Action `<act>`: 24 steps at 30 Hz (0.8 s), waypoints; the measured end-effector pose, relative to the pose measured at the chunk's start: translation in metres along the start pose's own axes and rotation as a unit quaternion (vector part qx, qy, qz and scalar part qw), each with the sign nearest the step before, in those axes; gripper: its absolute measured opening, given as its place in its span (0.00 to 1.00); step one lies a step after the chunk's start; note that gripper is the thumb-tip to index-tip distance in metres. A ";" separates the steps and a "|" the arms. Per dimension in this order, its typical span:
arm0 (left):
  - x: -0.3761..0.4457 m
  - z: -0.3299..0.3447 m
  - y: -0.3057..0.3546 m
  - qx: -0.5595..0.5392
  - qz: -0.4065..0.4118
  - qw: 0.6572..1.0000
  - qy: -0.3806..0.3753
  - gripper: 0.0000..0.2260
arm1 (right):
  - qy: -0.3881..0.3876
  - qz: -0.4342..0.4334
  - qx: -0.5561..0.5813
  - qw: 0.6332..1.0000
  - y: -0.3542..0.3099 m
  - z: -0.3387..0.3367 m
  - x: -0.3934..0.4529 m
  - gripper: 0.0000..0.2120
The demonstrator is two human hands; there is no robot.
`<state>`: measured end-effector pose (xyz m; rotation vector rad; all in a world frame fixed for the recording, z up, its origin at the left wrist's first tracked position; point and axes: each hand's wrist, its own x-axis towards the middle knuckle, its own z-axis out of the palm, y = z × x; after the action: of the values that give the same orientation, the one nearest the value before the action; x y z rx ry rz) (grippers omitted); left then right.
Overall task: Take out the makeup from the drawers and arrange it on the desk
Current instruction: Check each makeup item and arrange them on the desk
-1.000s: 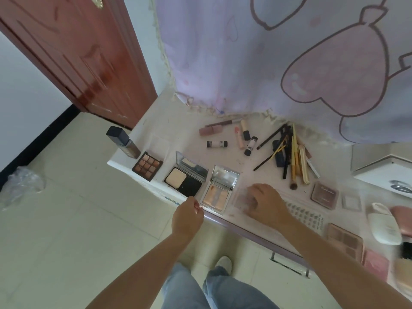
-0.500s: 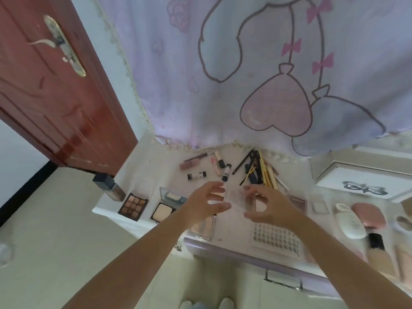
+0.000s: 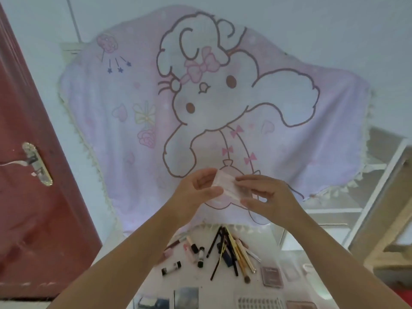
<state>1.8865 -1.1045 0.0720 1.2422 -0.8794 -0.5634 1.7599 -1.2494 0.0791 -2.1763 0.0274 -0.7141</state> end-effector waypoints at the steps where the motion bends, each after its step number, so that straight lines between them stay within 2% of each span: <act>1: 0.002 0.002 0.001 -0.005 0.003 1.000 -0.002 0.16 | 0.007 -0.002 -0.005 1.000 -0.002 -0.002 0.000 0.18; 9: -0.003 0.014 -0.009 -0.048 0.007 0.999 -0.019 0.14 | 0.000 0.014 -0.016 1.000 -0.001 -0.007 -0.009 0.17; 24: 0.004 0.000 -0.007 -0.097 -0.014 0.994 0.048 0.18 | -0.039 0.015 -0.004 0.999 0.000 -0.001 0.020 0.16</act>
<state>1.8899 -1.1096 0.0660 1.0970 -0.7103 -0.5925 1.7758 -1.2548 0.0891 -2.2054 0.0212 -0.6122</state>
